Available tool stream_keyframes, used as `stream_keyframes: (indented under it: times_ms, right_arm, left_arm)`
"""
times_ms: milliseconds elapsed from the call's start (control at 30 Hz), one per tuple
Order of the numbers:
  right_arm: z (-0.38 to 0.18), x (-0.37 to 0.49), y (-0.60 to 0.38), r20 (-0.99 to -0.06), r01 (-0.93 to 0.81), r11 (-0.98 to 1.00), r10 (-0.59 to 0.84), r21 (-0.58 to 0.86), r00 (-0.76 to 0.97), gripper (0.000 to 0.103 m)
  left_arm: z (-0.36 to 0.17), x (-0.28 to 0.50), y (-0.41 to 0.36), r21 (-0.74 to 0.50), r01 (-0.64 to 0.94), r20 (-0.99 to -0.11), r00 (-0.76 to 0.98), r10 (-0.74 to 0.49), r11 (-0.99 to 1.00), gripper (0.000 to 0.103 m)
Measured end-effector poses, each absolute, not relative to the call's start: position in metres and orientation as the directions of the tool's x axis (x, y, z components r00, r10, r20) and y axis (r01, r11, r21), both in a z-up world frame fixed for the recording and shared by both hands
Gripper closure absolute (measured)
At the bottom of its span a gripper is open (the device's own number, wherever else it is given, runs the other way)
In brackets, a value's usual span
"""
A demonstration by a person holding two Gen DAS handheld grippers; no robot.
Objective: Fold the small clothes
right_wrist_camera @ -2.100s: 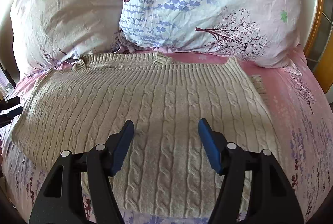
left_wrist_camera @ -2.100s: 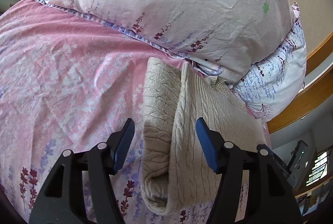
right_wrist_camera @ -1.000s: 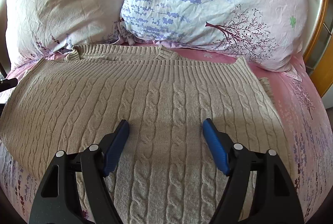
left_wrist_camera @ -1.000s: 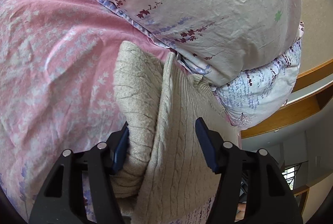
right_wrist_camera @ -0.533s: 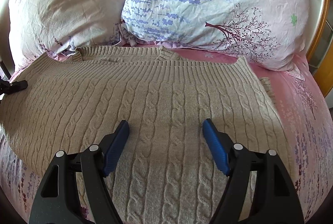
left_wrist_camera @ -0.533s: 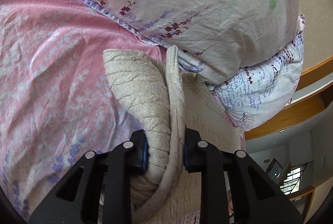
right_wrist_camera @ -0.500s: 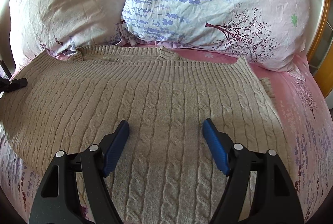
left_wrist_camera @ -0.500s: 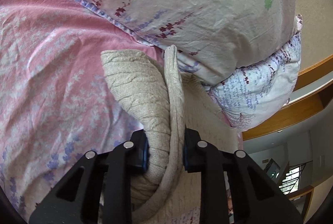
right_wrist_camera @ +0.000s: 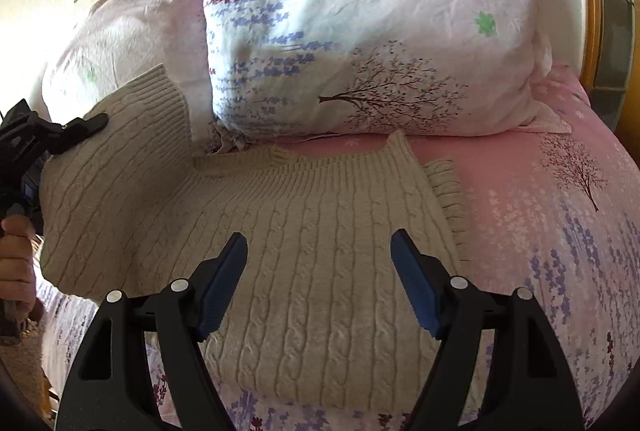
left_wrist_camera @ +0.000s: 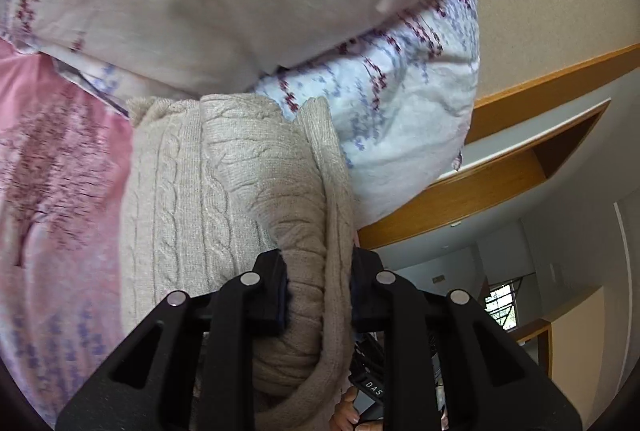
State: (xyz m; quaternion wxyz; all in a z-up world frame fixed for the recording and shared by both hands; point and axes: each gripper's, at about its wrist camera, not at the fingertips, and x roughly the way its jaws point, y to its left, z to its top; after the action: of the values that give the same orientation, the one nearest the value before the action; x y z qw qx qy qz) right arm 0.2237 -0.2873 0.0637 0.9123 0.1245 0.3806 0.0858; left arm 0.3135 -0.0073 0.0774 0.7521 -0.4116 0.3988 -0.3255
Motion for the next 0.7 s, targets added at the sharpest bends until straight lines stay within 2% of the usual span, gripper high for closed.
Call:
stream_keyframes:
  times_ms: [133,267,367,433,500,533,600,700]
  right_arm:
    - [0.061,0.218,-0.327,-0.63,-0.047,0.893,0.351,0.447,0.693,0.027]
    - [0.047,0.221,-0.358,-0.548,-0.048,0.751,0.523,0.659,0.653,0.027]
    - [0.037,0.225,-0.373,-0.493,-0.03,0.645,0.611,0.763,0.62,0.027]
    - [0.035,0.227,-0.378,-0.467,-0.022,0.596,0.652,0.803,0.598,0.027]
    - [0.035,0.227,-0.381,-0.451,-0.015,0.56,0.682,0.828,0.576,0.025]
    - [0.033,0.229,-0.381,-0.461,-0.004,0.561,0.684,0.828,0.566,0.025]
    - [0.029,0.23,-0.381,-0.479,0.016,0.567,0.681,0.824,0.554,0.025]
    - [0.025,0.241,-0.379,-0.505,0.047,0.577,0.67,0.816,0.544,0.026]
  left_arm:
    - [0.065,0.32,-0.076,-0.894,0.187,-0.312,0.394,-0.865,0.408,0.082]
    - [0.035,0.324,-0.139,-0.879,0.171,-0.392,0.269,-0.88,0.444,0.081]
    - [0.019,0.325,-0.162,-0.886,0.158,-0.409,0.182,-0.894,0.437,0.072]
    - [0.024,0.322,-0.158,-0.917,0.181,-0.33,0.162,-0.93,0.356,0.071]
    - [0.04,0.316,-0.142,-0.913,0.228,-0.297,0.196,-0.935,0.338,0.056]
    - [0.05,0.311,-0.132,-0.9,0.263,-0.296,0.22,-0.93,0.349,0.053]
    - [0.066,0.301,-0.112,-0.842,0.322,-0.352,0.281,-0.893,0.434,0.045]
    - [0.076,0.285,-0.086,-0.7,0.367,-0.497,0.365,-0.787,0.613,0.042]
